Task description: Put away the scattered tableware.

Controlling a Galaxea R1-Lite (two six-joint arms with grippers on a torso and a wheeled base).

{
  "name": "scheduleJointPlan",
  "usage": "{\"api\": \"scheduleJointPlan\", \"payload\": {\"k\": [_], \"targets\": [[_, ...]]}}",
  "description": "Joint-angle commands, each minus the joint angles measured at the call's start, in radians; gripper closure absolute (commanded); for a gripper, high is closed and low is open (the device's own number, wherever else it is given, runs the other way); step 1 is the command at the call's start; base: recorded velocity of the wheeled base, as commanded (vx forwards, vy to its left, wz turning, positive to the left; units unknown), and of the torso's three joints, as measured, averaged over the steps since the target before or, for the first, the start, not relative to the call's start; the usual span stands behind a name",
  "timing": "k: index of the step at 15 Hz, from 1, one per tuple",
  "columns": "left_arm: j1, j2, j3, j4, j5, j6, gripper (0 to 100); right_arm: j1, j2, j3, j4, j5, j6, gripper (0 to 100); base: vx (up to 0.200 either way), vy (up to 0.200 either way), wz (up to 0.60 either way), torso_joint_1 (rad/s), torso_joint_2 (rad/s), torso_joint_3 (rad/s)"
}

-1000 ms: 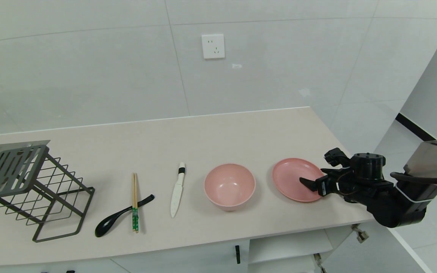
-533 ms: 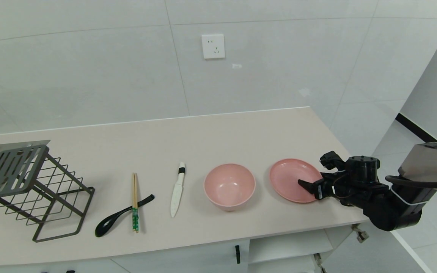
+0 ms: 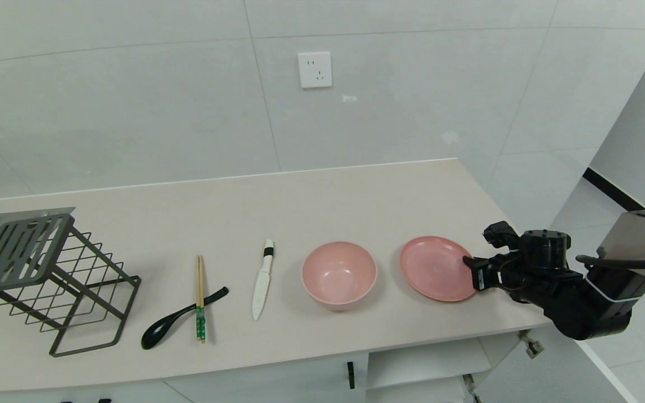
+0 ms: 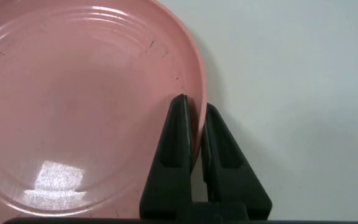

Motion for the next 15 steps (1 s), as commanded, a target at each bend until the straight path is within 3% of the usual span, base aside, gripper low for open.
{"api": "scheduleJointPlan", "payload": {"k": [1, 5, 10, 11, 12, 13, 15], "targets": [[0.001, 0.000, 0.000, 0.000, 0.000, 0.001, 0, 0.000, -0.117, 0.018, -0.001, -0.001, -0.002, 100, 0.000, 0.000, 0.00, 0.000, 0.00, 0.000], [0.001, 0.000, 0.000, 0.000, 0.000, 0.001, 0, -0.003, -0.381, 0.135, -0.058, 0.002, -0.002, 100, 0.000, 0.000, 0.00, 0.000, 0.00, 0.000], [0.001, 0.000, 0.000, 0.000, -0.003, 0.008, 0, 0.005, -0.551, 0.446, -0.242, 0.010, 0.027, 100, 0.000, 0.000, 0.00, 0.000, 0.00, 0.000], [0.001, 0.000, 0.000, -0.025, -0.005, 0.028, 0, 0.005, -0.571, 0.479, -0.250, 0.010, 0.042, 100, 0.000, 0.000, 0.00, 0.000, 0.00, 0.000], [0.002, 0.000, 0.000, -0.100, -0.005, 0.080, 0, 0.005, -0.576, 0.537, -0.263, 0.011, 0.059, 100, 0.000, 0.000, 0.00, 0.000, 0.00, 0.000], [0.002, 0.000, 0.000, -0.158, -0.008, 0.093, 0, 0.006, -0.576, 0.580, -0.273, 0.011, 0.059, 100, 0.000, 0.000, 0.00, 0.000, 0.00, 0.000], [0.001, 0.000, 0.000, -0.224, -0.022, 0.063, 0, 0.008, -0.639, 0.586, -0.274, 0.011, 0.062, 100, 0.000, 0.000, 0.00, 0.000, 0.00, 0.000]]}}
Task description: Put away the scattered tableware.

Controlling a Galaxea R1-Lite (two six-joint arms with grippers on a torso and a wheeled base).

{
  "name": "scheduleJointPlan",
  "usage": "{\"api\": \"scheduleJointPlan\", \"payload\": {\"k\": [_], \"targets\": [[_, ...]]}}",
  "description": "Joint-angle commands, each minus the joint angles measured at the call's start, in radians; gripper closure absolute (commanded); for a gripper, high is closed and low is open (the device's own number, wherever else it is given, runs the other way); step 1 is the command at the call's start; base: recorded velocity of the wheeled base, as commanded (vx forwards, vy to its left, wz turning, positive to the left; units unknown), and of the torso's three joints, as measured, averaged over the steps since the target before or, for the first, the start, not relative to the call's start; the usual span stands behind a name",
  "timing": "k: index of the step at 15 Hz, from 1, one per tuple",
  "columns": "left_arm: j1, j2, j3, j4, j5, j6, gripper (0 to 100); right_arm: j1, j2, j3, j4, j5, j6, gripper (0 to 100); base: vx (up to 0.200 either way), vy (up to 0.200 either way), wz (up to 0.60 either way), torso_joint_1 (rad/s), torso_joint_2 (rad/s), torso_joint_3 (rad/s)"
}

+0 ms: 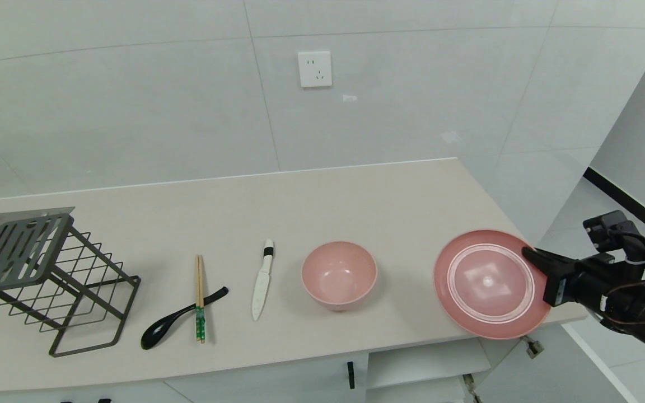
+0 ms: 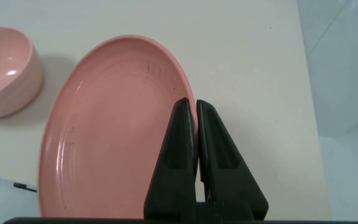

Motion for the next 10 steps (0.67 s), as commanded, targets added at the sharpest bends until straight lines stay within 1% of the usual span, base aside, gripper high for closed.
{"api": "scheduleJointPlan", "payload": {"k": [1, 2, 3, 4, 6, 7, 8, 9, 10], "targets": [[0.000, 0.000, 0.000, -0.017, -0.048, -0.021, 0, 0.001, -0.109, 0.026, -0.003, 0.001, 0.006, 100, 0.000, 0.000, 0.00, 0.000, 0.00, 0.000], [0.000, 0.000, 0.000, 0.000, -0.094, -0.024, 0, 0.000, -0.143, 0.052, -0.003, 0.001, 0.008, 100, 0.000, 0.000, 0.00, 0.000, 0.00, 0.000], [0.000, 0.000, 0.000, 0.025, -0.114, -0.030, 0, 0.000, -0.161, 0.066, -0.003, 0.001, 0.008, 100, 0.000, 0.000, 0.00, 0.000, 0.00, 0.000], [0.000, 0.000, 0.000, 0.095, -0.158, -0.035, 0, 0.000, -0.190, 0.079, -0.003, 0.001, 0.005, 100, 0.000, 0.000, 0.00, 0.000, 0.00, 0.000], [0.000, 0.003, -0.013, 0.160, -0.298, -0.030, 0, 0.001, -0.204, 0.048, -0.003, 0.001, 0.002, 100, 0.000, 0.000, 0.00, 0.000, 0.00, 0.000], [0.000, 0.005, -0.015, 0.160, -0.302, -0.030, 0, 0.001, -0.204, 0.048, -0.003, 0.001, 0.002, 100, 0.000, 0.000, 0.00, 0.000, 0.00, 0.000], [0.013, 0.086, -0.104, 0.169, -0.379, -0.026, 0, 0.052, -0.192, 0.063, -0.003, 0.001, 0.005, 100, 0.000, 0.000, 0.00, 0.000, 0.00, 0.000], [0.013, 0.167, -0.173, 0.164, -0.385, -0.026, 0, 0.101, -0.195, 0.082, -0.003, 0.001, 0.006, 100, 0.000, 0.000, 0.00, 0.000, 0.00, 0.000], [0.011, 0.219, -0.205, 0.161, -0.387, -0.027, 0, 0.124, -0.198, 0.086, -0.003, 0.001, 0.006, 100, 0.000, 0.000, 0.00, 0.000, 0.00, 0.000]]}}
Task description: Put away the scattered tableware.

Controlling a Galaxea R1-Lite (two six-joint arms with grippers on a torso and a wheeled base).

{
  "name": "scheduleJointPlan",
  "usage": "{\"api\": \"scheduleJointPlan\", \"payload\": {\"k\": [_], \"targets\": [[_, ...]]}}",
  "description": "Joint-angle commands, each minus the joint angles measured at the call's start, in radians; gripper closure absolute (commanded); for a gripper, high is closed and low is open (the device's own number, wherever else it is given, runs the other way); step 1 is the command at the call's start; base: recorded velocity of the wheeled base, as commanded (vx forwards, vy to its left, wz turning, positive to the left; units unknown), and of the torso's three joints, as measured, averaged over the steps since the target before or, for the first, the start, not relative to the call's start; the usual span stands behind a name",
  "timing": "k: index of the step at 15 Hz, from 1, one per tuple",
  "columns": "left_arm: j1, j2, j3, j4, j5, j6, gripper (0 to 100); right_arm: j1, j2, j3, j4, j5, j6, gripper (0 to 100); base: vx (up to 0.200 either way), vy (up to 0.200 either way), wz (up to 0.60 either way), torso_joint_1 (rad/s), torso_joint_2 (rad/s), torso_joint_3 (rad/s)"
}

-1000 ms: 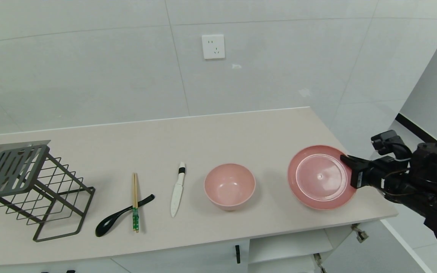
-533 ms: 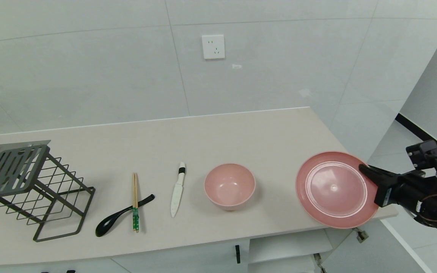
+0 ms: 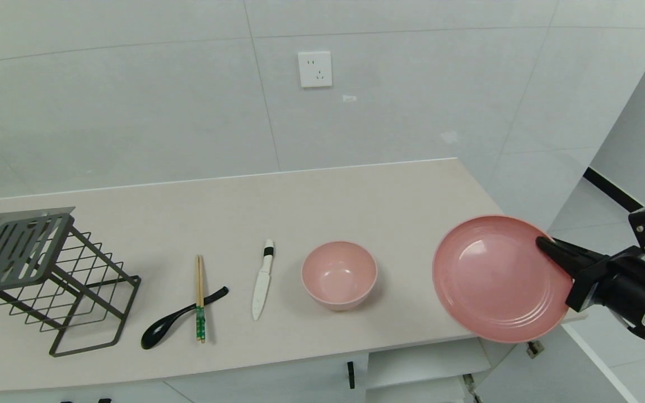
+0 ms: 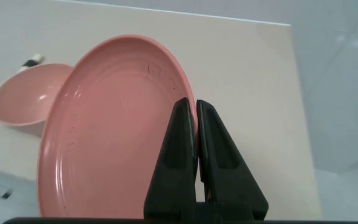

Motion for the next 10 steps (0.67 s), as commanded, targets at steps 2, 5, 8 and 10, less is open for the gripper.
{"api": "scheduleJointPlan", "payload": {"k": [2, 5, 8, 10], "targets": [[-0.024, 0.333, -0.177, -0.057, -0.045, 0.002, 0, 0.042, -0.022, 0.015, 0.000, 0.000, 0.001, 100, 0.000, 0.000, 0.00, 0.000, 0.00, 0.000], [-0.056, 0.576, -0.155, -0.246, -0.085, 0.011, 0, 0.025, -0.084, 0.020, 0.000, 0.000, -0.001, 100, 0.000, 0.000, 0.00, 0.000, 0.00, 0.000], [-0.056, 0.735, -0.151, -0.404, -0.141, -0.030, 0, 0.027, -0.107, 0.018, 0.000, 0.000, -0.001, 100, 0.000, 0.000, 0.00, 0.000, 0.00, 0.000], [-0.056, 0.847, -0.162, -0.510, -0.144, -0.047, 0, 0.025, -0.107, 0.018, 0.000, 0.000, 0.001, 100, 0.000, 0.000, 0.00, 0.000, 0.00, 0.000]]}}
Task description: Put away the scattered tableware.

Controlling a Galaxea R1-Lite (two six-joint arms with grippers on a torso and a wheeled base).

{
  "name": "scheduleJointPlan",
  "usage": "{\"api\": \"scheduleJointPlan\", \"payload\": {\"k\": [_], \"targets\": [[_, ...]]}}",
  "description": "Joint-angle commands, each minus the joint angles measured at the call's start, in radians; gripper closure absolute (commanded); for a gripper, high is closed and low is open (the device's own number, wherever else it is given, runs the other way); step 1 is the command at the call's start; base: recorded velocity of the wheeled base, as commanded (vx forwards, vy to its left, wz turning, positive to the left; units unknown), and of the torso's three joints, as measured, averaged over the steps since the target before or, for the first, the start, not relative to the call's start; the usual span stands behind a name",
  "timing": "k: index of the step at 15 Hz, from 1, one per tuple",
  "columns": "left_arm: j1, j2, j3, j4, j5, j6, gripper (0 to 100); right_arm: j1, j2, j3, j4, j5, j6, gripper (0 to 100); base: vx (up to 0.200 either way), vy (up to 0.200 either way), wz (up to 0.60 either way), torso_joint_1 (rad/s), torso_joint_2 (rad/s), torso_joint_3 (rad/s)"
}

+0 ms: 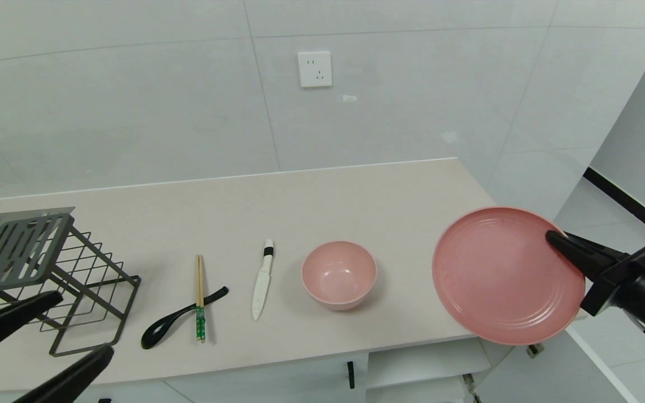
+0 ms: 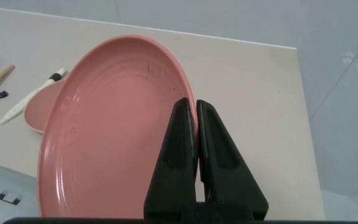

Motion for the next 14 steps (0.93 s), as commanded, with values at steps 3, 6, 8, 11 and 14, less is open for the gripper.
{"api": "scheduleJointPlan", "payload": {"k": [3, 6, 8, 11, 14], "targets": [[-0.004, 0.413, -0.042, -0.308, -0.087, -0.013, 0, 0.000, -0.012, 0.001, 0.000, 0.000, 0.000, 100, 0.000, 0.000, 0.00, 0.000, 0.00, 0.000], [-0.038, 0.570, -0.059, -0.467, -0.128, 0.008, 0, 0.000, -0.012, 0.003, 0.000, 0.000, -0.001, 100, 0.000, 0.000, 0.00, 0.000, 0.00, 0.000], [-0.075, 0.622, -0.066, -0.527, -0.127, 0.033, 0, 0.000, -0.022, 0.006, 0.000, 0.000, -0.003, 100, 0.000, 0.000, 0.00, 0.000, 0.00, 0.000], [-0.110, 0.642, -0.066, -0.529, -0.130, 0.047, 0, 0.000, -0.024, 0.010, 0.000, 0.000, -0.005, 100, 0.000, 0.000, 0.00, 0.000, 0.00, 0.000], [-0.121, 0.722, -0.106, -0.532, -0.225, 0.016, 0, 0.000, -0.042, 0.010, 0.000, 0.000, -0.005, 100, 0.000, 0.000, 0.00, 0.000, 0.00, 0.000]]}}
